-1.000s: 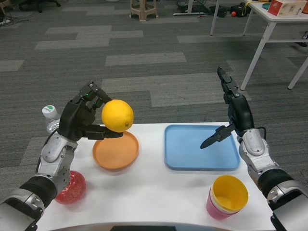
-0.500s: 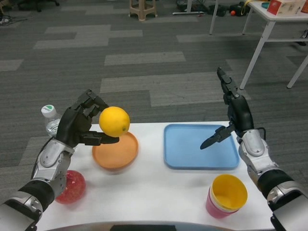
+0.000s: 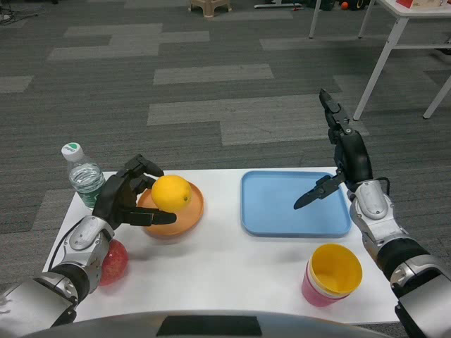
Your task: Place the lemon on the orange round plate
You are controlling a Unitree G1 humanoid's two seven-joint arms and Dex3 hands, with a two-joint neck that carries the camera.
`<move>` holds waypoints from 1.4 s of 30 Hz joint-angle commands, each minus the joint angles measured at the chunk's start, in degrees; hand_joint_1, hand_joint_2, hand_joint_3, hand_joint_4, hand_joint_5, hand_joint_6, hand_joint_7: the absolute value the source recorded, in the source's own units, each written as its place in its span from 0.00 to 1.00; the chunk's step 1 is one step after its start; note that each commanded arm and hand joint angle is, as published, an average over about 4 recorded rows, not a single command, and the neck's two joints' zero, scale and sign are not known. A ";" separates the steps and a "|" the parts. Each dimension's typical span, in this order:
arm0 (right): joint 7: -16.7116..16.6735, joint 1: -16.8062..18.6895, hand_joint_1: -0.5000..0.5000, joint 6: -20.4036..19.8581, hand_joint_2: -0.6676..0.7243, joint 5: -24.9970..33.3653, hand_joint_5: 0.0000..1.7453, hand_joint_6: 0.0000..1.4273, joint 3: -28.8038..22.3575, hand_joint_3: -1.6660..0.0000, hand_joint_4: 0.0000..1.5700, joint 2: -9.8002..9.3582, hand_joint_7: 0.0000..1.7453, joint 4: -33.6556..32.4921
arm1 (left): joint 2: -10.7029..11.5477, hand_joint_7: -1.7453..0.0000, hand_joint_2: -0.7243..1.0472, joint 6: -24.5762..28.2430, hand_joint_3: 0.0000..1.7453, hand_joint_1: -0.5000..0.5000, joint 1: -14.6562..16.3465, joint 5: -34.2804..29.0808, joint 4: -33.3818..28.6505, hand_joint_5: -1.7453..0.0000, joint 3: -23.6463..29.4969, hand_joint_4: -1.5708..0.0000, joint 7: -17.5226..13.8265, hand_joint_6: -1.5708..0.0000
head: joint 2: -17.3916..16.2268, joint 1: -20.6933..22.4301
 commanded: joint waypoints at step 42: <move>-0.02 0.99 0.04 0.22 0.64 0.43 0.00 0.00 -0.59 1.00 0.02 0.20 0.00 -0.56 | -2.12 0.52 0.95 -1.04 0.05 1.00 -0.91 4.14 4.23 0.18 4.21 1.00 4.15 1.00 | -1.18 0.15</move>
